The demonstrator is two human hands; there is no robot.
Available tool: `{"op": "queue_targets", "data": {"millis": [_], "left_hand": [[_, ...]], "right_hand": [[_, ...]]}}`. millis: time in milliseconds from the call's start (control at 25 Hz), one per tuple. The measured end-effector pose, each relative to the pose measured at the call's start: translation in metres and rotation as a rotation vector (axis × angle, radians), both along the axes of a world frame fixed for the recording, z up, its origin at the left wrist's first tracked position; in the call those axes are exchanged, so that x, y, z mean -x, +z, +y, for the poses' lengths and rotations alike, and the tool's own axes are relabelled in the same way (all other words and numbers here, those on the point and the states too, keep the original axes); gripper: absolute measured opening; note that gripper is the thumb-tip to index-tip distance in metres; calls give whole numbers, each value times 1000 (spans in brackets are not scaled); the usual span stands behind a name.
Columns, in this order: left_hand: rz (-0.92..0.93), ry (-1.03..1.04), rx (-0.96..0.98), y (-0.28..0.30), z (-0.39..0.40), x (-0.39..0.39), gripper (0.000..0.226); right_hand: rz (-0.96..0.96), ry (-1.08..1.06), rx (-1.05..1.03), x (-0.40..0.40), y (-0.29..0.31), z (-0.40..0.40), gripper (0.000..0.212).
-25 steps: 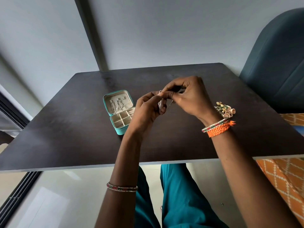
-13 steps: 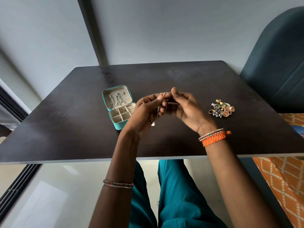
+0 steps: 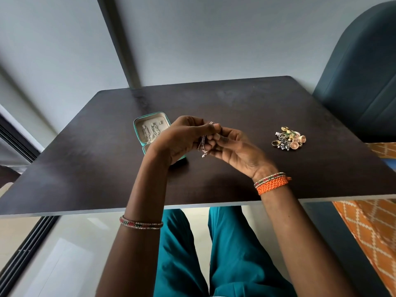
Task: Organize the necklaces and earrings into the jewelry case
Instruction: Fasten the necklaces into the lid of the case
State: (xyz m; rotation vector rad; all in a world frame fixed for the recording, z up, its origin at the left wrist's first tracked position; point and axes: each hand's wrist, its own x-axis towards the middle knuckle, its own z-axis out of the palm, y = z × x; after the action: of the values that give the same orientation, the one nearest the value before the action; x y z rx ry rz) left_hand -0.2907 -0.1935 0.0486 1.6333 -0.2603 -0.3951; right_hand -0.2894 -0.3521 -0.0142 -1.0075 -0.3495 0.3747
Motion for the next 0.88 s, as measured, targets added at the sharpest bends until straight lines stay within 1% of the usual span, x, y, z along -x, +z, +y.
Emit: {"op": "queue_targets", "data": {"millis": [120, 160, 240, 280, 360, 400, 440, 520, 560, 640, 680, 720, 760, 800, 840, 880], "left_hand": [[-91, 60, -93, 4, 0, 5, 28], [-111, 91, -99, 5, 1, 6, 26], [-138, 187, -119, 5, 7, 0, 19], [-156, 237, -158, 4, 10, -4, 15], [-179, 288, -201, -2, 6, -5, 13], [-207, 307, -209, -7, 0, -3, 14], [-252, 333, -213, -12, -8, 0, 17], [-323, 399, -163, -22, -20, 6, 19], [-338, 440, -119, -25, -23, 7, 19], [-383, 527, -78, -27, -21, 3, 19], [-446, 569, -122, -27, -20, -1, 19], [-550, 598, -227, -27, -20, -4, 18], [-671, 609, -371, -27, -21, -6, 14], [-779, 590, -505, -28, -23, -7, 11], [-849, 552, -613, -32, -24, -9, 13], [-881, 513, -681, -36, -25, -10, 16]], "right_hand": [[-22, -78, 99, 0, 5, 4, 28], [-45, -108, 128, 0, 7, 6, 22], [-58, -228, 190, -1, 8, 11, 2], [-92, -361, 296, -3, 6, 14, 9], [-243, -679, 643, -5, -2, 21, 11], [-276, -777, 726, -5, -5, 25, 15], [-247, -818, 704, -4, -5, 29, 22], [-104, -800, 560, -3, -3, 34, 35], [-47, -763, 501, -2, -1, 36, 37], [8, -700, 474, -2, -5, 39, 31], [4, -704, 492, 0, -7, 41, 24], [-3, -718, 501, 0, -9, 41, 18], [-1, -721, 505, 0, -9, 40, 16], [6, -715, 511, -1, -9, 37, 18], [2, -720, 532, -2, -6, 35, 20], [-11, -738, 567, -3, -3, 32, 21]]}}
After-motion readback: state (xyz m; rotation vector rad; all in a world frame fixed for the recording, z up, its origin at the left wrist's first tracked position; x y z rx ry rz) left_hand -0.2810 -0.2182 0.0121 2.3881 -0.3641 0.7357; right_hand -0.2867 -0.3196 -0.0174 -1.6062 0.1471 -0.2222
